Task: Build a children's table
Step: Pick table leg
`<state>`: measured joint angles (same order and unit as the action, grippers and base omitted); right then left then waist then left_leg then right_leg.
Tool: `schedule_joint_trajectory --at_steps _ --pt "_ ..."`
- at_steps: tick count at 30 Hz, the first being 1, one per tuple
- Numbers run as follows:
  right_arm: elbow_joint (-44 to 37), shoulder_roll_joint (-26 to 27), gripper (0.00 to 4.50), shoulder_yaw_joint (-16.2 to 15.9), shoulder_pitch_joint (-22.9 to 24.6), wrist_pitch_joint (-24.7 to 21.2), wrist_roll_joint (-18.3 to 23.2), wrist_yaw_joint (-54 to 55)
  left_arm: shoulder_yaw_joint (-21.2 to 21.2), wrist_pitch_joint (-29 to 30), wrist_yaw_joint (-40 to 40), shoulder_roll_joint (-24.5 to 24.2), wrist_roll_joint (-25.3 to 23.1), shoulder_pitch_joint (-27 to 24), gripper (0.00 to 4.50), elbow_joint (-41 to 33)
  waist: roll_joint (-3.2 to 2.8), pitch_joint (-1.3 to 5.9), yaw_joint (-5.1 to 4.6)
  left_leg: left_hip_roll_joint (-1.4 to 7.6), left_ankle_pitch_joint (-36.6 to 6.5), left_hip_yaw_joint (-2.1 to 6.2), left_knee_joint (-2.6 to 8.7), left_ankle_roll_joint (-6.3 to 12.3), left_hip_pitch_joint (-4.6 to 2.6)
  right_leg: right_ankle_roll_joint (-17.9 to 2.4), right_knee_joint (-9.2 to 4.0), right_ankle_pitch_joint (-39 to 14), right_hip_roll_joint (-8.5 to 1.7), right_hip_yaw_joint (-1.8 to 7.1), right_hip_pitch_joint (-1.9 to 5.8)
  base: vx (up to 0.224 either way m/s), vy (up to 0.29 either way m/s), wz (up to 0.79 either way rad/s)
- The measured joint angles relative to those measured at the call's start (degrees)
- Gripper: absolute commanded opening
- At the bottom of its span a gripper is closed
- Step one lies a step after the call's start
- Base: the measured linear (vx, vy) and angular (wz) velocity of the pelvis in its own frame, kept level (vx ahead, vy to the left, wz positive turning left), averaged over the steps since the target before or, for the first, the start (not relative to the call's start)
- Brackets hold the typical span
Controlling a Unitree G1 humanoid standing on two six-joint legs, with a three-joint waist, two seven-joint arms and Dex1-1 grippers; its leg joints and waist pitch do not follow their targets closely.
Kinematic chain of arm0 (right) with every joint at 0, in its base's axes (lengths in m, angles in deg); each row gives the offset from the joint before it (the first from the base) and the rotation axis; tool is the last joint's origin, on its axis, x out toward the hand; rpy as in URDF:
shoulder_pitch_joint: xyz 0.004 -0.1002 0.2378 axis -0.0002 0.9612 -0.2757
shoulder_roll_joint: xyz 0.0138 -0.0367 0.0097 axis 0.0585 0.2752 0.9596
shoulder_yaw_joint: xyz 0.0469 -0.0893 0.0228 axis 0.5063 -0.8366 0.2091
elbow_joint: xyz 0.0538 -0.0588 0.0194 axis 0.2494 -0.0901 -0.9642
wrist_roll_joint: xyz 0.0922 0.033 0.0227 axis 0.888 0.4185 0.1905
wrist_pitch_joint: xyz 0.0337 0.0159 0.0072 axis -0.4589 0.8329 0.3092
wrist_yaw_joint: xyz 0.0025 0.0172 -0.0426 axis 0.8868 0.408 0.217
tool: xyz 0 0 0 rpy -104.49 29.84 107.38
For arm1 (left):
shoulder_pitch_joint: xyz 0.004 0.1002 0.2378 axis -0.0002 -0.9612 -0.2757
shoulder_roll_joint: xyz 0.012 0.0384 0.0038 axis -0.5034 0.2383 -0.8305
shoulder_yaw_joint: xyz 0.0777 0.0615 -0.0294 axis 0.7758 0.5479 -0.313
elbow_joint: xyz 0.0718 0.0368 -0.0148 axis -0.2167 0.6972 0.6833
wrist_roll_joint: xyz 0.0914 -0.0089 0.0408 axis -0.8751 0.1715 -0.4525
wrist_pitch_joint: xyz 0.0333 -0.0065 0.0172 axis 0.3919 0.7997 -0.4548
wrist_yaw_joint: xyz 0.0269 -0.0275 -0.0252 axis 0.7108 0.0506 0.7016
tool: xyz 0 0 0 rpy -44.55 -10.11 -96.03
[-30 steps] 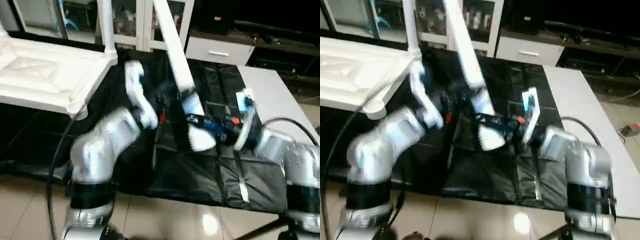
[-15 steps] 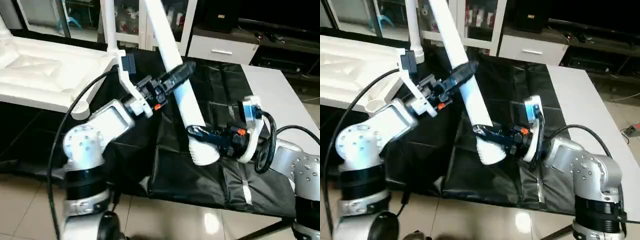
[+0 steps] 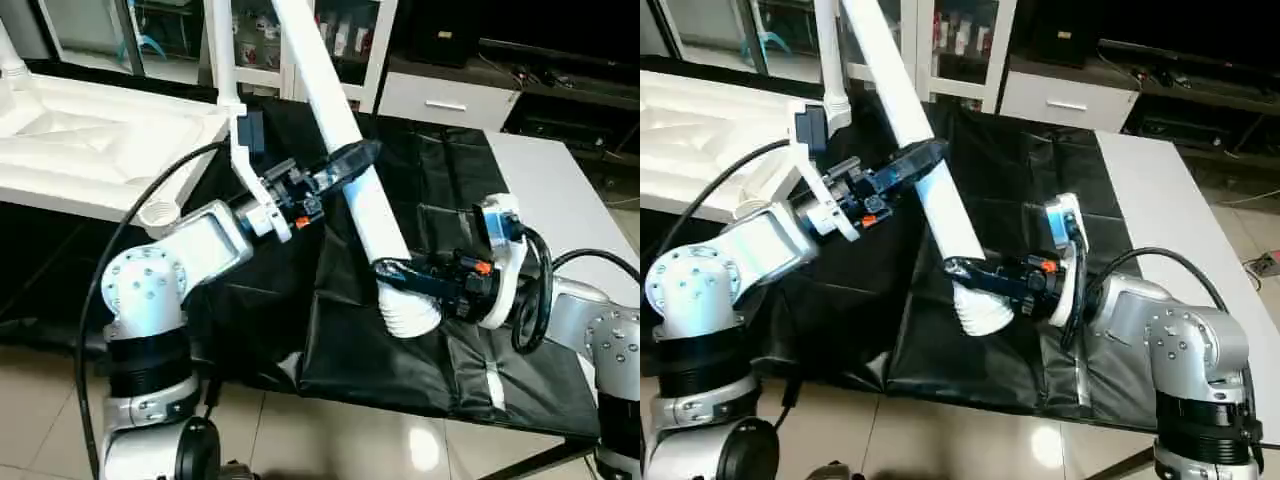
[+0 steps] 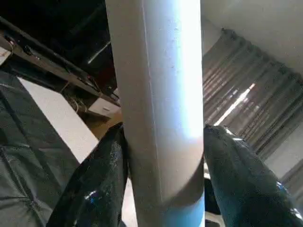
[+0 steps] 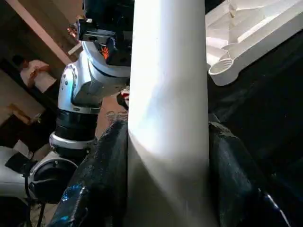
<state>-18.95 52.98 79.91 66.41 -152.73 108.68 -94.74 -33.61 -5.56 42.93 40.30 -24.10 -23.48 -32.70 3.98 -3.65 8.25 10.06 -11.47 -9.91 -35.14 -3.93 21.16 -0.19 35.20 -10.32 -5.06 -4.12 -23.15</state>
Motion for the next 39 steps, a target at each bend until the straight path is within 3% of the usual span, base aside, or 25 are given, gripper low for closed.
schedule_joint_trajectory --at_steps 4,16,19,24,28,35,39 --pt "-0.07 -0.20 1.90 -0.57 0.06 0.52 -0.02 0.06 0.01 0.18 -0.01 -0.23 0.23 0.00 1.94 0.00 -0.01 -0.01 0.00 0.00 0.00 0.00 0.00 -0.01 -0.01 0.00 0.01 0.00 0.00 0.00 0.00 0.000 0.000 0.00" --pt "-0.07 -0.68 1.90 -2.30 0.18 4.04 -1.05 0.34 0.67 -0.96 -0.19 -0.99 0.93 0.00 1.86 0.00 -0.02 -0.01 -0.01 0.00 0.01 0.00 0.00 -0.02 -0.01 -0.01 0.01 0.01 0.00 0.00 0.01 0.000 0.000 0.00" --pt "-0.07 -0.66 2.60 -2.77 0.18 4.96 -1.38 0.63 1.03 -1.25 -0.92 -1.77 0.85 0.00 1.86 -0.01 -0.02 -0.01 -0.01 0.00 0.01 0.00 0.00 -0.02 -0.02 -0.01 0.02 0.01 0.00 0.00 0.01 0.000 0.000 0.00" --pt "-0.02 -0.48 2.92 -3.10 0.18 6.10 -1.49 2.01 6.91 -3.18 -5.36 -5.41 -2.22 -0.08 1.84 -1.87 -0.04 -0.02 0.00 0.00 0.01 0.01 0.00 -0.02 -0.02 0.00 0.01 0.01 0.00 -0.01 0.01 0.000 0.000 0.00" --pt "-0.17 -0.65 3.39 -4.09 -0.12 8.30 -2.93 2.18 13.71 -5.52 -10.78 -10.49 -7.33 -0.05 1.84 -3.34 -0.17 -0.03 -0.07 0.00 0.03 0.00 0.03 -0.05 -0.06 0.00 0.04 0.01 0.00 0.00 0.02 0.000 0.000 0.00" --pt "-1.18 -4.63 3.88 -12.09 -0.21 14.16 -11.68 2.62 17.80 -9.17 -15.50 -13.82 -11.47 1.66 1.84 -2.24 -0.17 -0.03 -0.09 0.00 0.11 0.00 0.08 -0.18 -0.09 0.00 0.06 0.02 0.00 0.00 0.02 0.000 0.000 0.00" --pt "-1.13 -3.91 4.21 -15.27 -0.31 17.46 -15.77 4.78 19.18 -12.10 -18.19 -14.97 -13.08 2.74 1.84 -1.88 -0.17 -0.02 -0.12 0.00 0.11 -0.01 0.11 -0.19 -0.11 0.00 0.07 0.02 0.00 0.01 0.02 0.000 0.000 0.00"
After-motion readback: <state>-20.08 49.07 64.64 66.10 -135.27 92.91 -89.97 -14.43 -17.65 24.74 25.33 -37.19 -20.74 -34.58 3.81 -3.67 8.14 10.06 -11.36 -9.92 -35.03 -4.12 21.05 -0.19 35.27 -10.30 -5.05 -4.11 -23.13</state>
